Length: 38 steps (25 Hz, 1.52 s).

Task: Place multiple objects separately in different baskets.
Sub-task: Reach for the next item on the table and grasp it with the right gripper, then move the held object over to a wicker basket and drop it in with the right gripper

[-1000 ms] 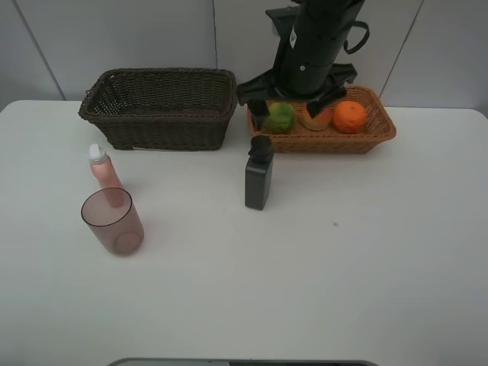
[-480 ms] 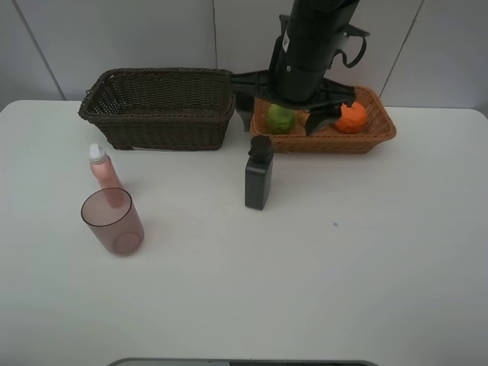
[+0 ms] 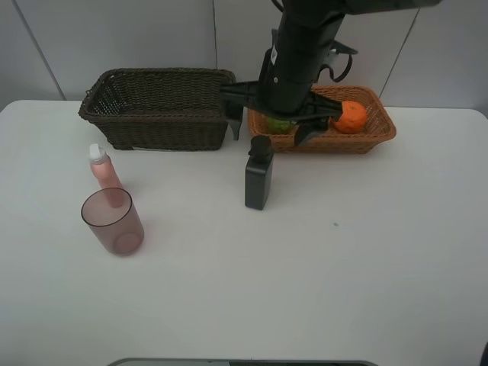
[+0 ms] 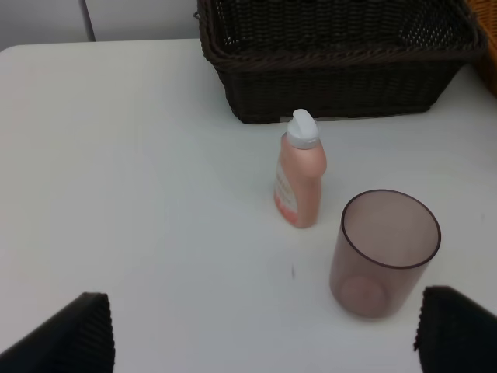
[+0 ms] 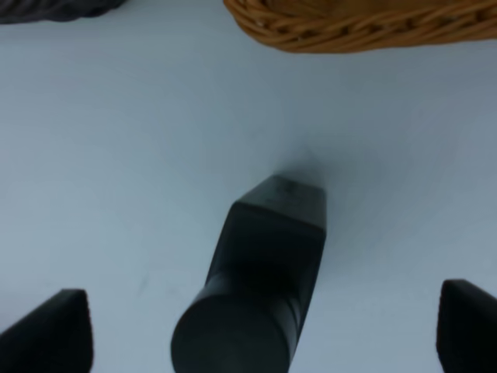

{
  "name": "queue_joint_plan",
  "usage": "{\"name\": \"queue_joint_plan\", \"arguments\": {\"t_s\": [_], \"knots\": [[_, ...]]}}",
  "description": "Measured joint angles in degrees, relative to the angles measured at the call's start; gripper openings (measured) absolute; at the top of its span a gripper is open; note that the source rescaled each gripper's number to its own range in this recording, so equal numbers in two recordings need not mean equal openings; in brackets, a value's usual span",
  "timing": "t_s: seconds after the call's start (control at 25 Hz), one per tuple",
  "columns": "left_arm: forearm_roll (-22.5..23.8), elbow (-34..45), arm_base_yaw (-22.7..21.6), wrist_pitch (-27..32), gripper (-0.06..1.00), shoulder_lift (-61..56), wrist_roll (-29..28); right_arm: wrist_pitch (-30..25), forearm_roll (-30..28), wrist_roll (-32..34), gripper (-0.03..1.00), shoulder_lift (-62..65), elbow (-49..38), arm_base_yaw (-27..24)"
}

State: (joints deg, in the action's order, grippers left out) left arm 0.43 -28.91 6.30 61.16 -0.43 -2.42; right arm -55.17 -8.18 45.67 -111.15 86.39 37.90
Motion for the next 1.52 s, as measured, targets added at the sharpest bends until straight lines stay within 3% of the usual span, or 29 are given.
{"name": "queue_joint_plan", "arguments": {"t_s": [0.64,0.72,0.8,0.92,0.96,1.52], "knots": [[0.0,0.0,0.0,0.0,0.99,0.0,0.0,1.54,-1.1,-0.06,0.86,-7.51,0.05,0.27],[0.0,0.0,0.0,0.0,0.99,0.0,0.0,1.73,-1.16,-0.06,0.76,-7.59,0.05,0.27],[0.0,0.0,0.0,0.0,0.99,0.0,0.0,1.78,-1.16,-0.06,0.58,-7.63,0.05,0.27],[0.0,0.0,0.0,0.0,0.99,0.0,0.0,1.84,-1.16,-0.06,0.07,-7.63,0.05,0.31],[0.0,0.0,0.0,0.0,0.99,0.0,0.0,1.78,-1.16,-0.06,0.0,-7.63,0.05,0.31],[0.0,0.0,0.0,0.0,0.99,0.0,0.0,1.84,-1.16,-0.06,0.02,-7.63,0.05,0.31]]}}
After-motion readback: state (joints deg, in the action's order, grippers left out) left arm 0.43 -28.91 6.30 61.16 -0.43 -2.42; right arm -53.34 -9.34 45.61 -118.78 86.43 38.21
